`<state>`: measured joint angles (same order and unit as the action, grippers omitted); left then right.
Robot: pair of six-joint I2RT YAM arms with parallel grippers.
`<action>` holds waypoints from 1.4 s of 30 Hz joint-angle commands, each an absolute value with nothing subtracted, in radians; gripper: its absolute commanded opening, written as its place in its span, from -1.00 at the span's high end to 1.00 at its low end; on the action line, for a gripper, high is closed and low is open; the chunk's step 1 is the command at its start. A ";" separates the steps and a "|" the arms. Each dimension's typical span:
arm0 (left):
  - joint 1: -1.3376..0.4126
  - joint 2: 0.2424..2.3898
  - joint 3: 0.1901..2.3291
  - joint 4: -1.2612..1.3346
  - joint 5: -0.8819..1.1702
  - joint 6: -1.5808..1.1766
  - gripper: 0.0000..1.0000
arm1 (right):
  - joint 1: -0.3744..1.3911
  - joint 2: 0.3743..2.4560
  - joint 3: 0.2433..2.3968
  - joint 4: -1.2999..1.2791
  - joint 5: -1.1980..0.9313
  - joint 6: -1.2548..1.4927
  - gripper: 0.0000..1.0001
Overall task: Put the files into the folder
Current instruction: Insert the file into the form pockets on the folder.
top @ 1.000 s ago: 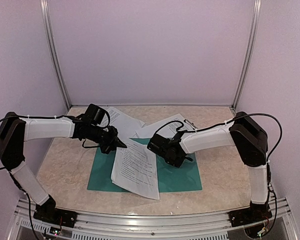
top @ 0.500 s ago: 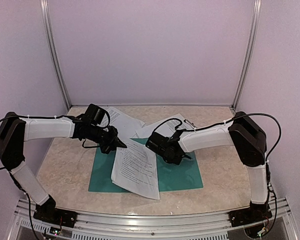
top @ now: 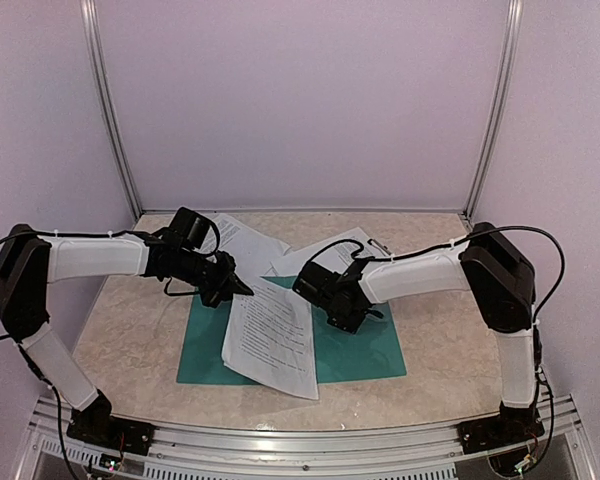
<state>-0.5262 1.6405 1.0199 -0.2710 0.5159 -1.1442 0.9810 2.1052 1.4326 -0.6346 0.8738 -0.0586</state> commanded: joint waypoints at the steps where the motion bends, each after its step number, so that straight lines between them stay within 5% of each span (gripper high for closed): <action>1: -0.519 1.603 1.006 -0.283 0.506 -1.134 1.00 | 0.979 2.048 1.408 -0.630 0.723 -0.043 -0.94; 42: -0.523 1.674 1.064 -0.229 0.547 -1.154 1.00 | 0.925 2.103 1.430 -0.584 0.972 -0.112 -0.94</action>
